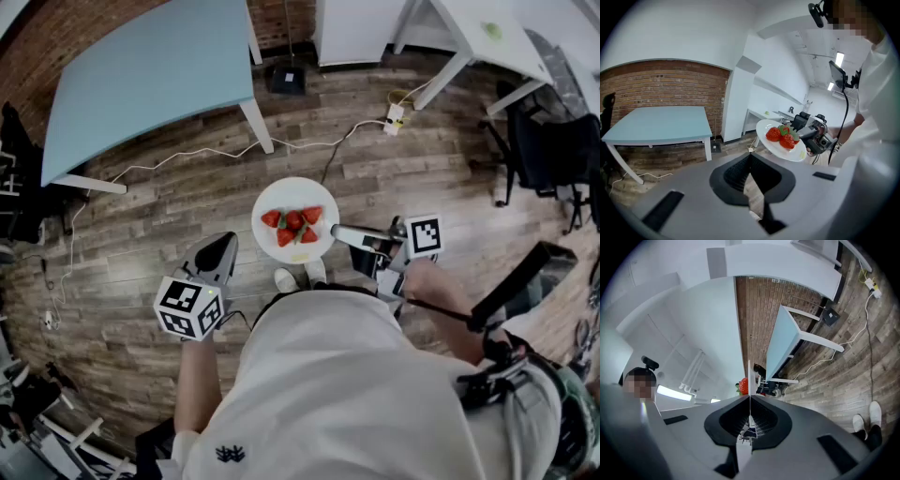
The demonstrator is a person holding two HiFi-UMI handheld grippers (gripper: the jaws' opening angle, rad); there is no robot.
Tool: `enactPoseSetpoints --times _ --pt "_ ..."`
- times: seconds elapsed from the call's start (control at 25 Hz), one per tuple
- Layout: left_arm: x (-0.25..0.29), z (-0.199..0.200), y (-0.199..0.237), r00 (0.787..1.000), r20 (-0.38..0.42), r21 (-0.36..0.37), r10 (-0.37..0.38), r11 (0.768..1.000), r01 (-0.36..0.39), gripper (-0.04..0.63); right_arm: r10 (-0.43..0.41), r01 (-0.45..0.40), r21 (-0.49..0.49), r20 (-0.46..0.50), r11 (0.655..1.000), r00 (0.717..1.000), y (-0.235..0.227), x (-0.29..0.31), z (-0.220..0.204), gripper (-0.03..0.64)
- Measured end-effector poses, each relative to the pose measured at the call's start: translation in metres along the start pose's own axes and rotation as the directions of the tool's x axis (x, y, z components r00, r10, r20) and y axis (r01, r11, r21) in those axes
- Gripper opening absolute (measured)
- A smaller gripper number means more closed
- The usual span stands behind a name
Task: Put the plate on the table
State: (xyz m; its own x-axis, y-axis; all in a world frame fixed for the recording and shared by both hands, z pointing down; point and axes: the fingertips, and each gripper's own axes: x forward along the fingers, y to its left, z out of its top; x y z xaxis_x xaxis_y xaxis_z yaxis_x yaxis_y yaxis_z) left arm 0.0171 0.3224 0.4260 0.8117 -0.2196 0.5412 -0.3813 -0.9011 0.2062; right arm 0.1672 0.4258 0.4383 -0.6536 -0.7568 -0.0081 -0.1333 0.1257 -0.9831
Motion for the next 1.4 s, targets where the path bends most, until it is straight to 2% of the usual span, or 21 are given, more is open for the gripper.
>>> enactPoseSetpoints --times 0.32,0.72,1.0,1.4 --pt "-0.012 0.002 0.001 0.998 0.006 -0.026 0.056 0.998 -0.056 0.002 0.071 -0.070 0.012 -0.058 0.997 0.996 0.008 0.018 0.005 0.014" --pt "-0.014 0.005 0.024 0.991 0.033 -0.051 0.129 0.991 -0.127 0.002 0.079 -0.078 0.015 -0.134 0.997 0.988 -0.002 0.051 0.022 0.014" --pt "-0.013 0.017 0.074 0.988 0.040 -0.062 0.149 0.987 -0.146 0.002 0.074 -0.074 0.007 -0.161 0.997 0.984 -0.004 0.096 0.050 0.014" --pt "0.002 0.060 0.173 0.996 0.020 0.003 0.082 0.997 -0.082 0.002 0.021 -0.019 0.019 -0.101 1.000 0.995 -0.009 0.181 0.109 0.014"
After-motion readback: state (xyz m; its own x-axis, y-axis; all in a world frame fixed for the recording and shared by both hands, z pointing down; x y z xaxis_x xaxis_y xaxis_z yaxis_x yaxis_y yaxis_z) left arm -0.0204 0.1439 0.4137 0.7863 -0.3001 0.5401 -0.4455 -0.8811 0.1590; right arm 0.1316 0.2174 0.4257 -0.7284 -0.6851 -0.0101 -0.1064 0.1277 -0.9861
